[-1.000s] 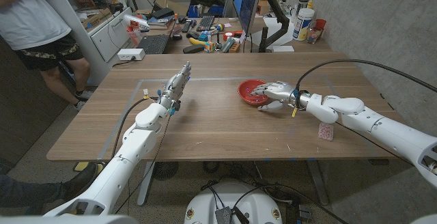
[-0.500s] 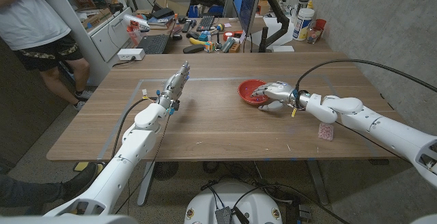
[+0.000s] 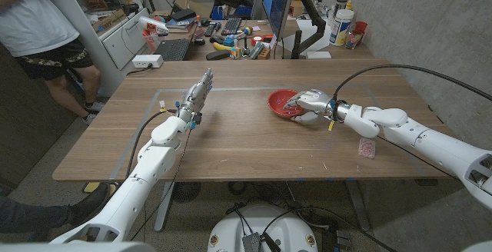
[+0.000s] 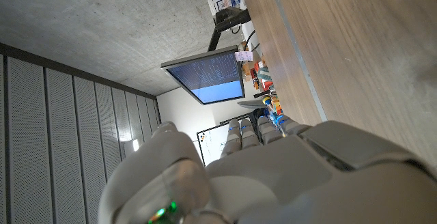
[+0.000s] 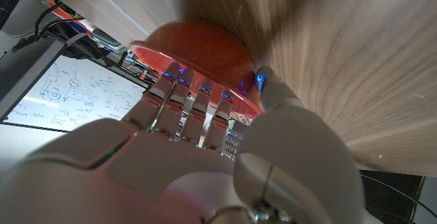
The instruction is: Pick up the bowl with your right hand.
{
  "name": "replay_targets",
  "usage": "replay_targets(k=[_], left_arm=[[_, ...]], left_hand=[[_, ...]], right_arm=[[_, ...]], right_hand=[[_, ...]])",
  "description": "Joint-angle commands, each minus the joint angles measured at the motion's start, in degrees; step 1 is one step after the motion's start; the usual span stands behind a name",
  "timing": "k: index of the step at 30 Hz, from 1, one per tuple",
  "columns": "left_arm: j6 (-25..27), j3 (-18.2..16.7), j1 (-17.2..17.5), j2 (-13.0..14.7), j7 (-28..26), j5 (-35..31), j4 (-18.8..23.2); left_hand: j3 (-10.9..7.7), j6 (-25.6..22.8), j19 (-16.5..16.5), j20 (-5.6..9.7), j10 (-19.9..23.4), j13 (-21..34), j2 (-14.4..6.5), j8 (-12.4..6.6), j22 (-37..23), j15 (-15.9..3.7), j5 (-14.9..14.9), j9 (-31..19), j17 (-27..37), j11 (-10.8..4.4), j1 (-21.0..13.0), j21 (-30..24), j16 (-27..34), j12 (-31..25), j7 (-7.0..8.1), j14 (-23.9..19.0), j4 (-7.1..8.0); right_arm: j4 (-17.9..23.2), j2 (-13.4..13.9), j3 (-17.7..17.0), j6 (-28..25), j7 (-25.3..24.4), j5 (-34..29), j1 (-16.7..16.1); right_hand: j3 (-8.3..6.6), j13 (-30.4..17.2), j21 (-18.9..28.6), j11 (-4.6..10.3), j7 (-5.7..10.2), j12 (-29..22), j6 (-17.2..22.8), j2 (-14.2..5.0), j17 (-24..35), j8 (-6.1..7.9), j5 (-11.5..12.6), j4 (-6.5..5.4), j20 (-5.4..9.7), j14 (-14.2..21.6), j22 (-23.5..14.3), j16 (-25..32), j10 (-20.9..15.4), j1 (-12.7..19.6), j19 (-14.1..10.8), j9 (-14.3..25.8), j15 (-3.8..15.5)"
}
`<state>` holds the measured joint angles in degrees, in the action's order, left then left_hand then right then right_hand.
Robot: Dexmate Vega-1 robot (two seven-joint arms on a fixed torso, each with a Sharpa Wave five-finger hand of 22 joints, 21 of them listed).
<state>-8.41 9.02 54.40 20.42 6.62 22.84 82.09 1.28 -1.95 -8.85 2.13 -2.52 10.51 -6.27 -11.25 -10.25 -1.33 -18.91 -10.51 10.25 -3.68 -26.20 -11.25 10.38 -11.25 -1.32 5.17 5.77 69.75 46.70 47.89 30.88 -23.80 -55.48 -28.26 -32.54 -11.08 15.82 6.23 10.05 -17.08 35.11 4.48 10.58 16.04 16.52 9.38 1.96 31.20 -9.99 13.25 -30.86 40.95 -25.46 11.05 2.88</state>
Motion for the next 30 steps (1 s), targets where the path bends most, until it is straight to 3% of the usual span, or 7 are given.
replay_targets(k=[1, 6, 7, 13, 24, 30], left_arm=[[-0.25, -0.07, 0.10, -0.35, 0.02, 0.13, -0.52], [-0.32, -0.28, 0.37, -0.33, -0.17, 0.18, -0.27], [-0.31, -0.31, 0.42, -0.33, -0.22, 0.20, -0.20], [-0.02, -0.38, 0.62, -0.17, -0.47, 0.14, 0.22], [-0.08, -0.47, 0.61, -0.12, -0.33, 0.27, 0.02], [-0.52, -0.61, 0.48, -0.20, -0.11, 0.43, -0.38]], left_hand=[[0.24, -0.73, -0.41, 1.04, -0.18, 0.33, -0.47, -0.29, -0.14, -0.27, -0.30, -0.20, 0.22, -0.01, -0.45, -0.01, 0.33, -0.13, -0.13, 0.30, 0.21], [0.28, -0.77, -0.49, 0.97, -0.18, 0.33, -0.48, -0.30, -0.14, -0.18, -0.30, -0.21, 0.22, -0.10, -0.46, -0.01, 0.33, -0.14, -0.11, 0.33, 0.21], [0.28, -0.77, -0.47, 0.98, -0.23, 0.33, -0.48, -0.30, -0.14, -0.17, -0.29, -0.21, 0.23, -0.10, -0.46, -0.02, 0.32, -0.12, -0.08, 0.34, 0.22], [0.33, -0.79, -0.53, 0.80, -0.22, 0.33, -0.50, -0.29, -0.14, -0.30, -0.29, -0.21, 0.23, -0.07, -0.47, -0.02, 0.33, -0.14, 0.00, 0.34, 0.22], [0.43, -0.85, -0.54, 0.72, -0.22, 0.33, -0.52, -0.28, -0.15, -0.31, -0.28, -0.21, 0.23, -0.09, -0.48, -0.07, 0.33, -0.16, 0.05, 0.36, 0.24], [0.47, -0.86, -0.57, 0.69, -0.21, 0.33, -0.54, -0.27, -0.15, -0.30, -0.28, -0.21, 0.23, -0.11, -0.49, -0.08, 0.34, -0.17, 0.07, 0.35, 0.24]], right_arm=[[-0.10, -0.03, 0.77, 0.03, -1.53, -1.14, 0.72], [-0.34, -0.14, 1.14, -0.13, -1.86, -1.80, 1.10], [-0.47, -0.21, 1.23, -0.03, -1.95, -1.83, 1.21], [-1.05, -0.54, 1.79, 0.27, -2.41, -2.24, 1.79], [-1.49, -0.98, 2.47, 0.28, -2.34, -2.38, 2.48], [-1.59, -1.26, 2.62, 0.30, -2.25, -2.07, 2.63]], right_hand=[[-0.97, -0.32, -0.55, 0.21, 0.25, -0.52, 3.10, -0.14, 0.34, 0.81, -0.04, 0.13, 0.21, 1.69, -0.20, 0.29, -1.55, 1.72, -0.81, 0.32, 7.55], [-1.41, -0.34, -0.76, 0.22, 0.73, -0.46, 4.02, -0.33, 0.32, 0.95, -0.02, 0.40, 0.23, 1.86, -0.20, 0.11, -1.61, 2.89, -0.88, 0.33, 7.60], [-1.45, -0.61, -1.09, 2.18, 1.05, -1.18, 4.57, -0.20, 0.32, 0.82, -0.26, 0.10, 0.20, 1.60, -0.23, -0.31, -3.71, 3.45, -1.03, 0.36, 7.58], [-1.37, -0.48, -1.47, 3.33, 1.64, -1.99, 7.38, -0.25, 0.52, 1.23, -0.71, -0.39, 1.06, 4.05, -0.26, 0.12, -6.73, 4.12, -1.88, 0.41, 8.49], [-0.79, -0.24, -1.55, 3.35, 1.58, -3.36, 10.57, -1.48, 1.11, 1.44, -1.68, -0.50, 2.21, 9.89, -0.28, 2.02, -12.11, 6.25, -4.25, 0.43, 9.84], [0.17, -0.14, -1.39, 3.57, 1.60, -4.19, 12.93, -3.02, 1.79, 1.42, -2.72, -0.26, 3.57, 15.12, -0.31, 4.08, -16.26, 9.01, -6.82, 0.43, 10.45]])
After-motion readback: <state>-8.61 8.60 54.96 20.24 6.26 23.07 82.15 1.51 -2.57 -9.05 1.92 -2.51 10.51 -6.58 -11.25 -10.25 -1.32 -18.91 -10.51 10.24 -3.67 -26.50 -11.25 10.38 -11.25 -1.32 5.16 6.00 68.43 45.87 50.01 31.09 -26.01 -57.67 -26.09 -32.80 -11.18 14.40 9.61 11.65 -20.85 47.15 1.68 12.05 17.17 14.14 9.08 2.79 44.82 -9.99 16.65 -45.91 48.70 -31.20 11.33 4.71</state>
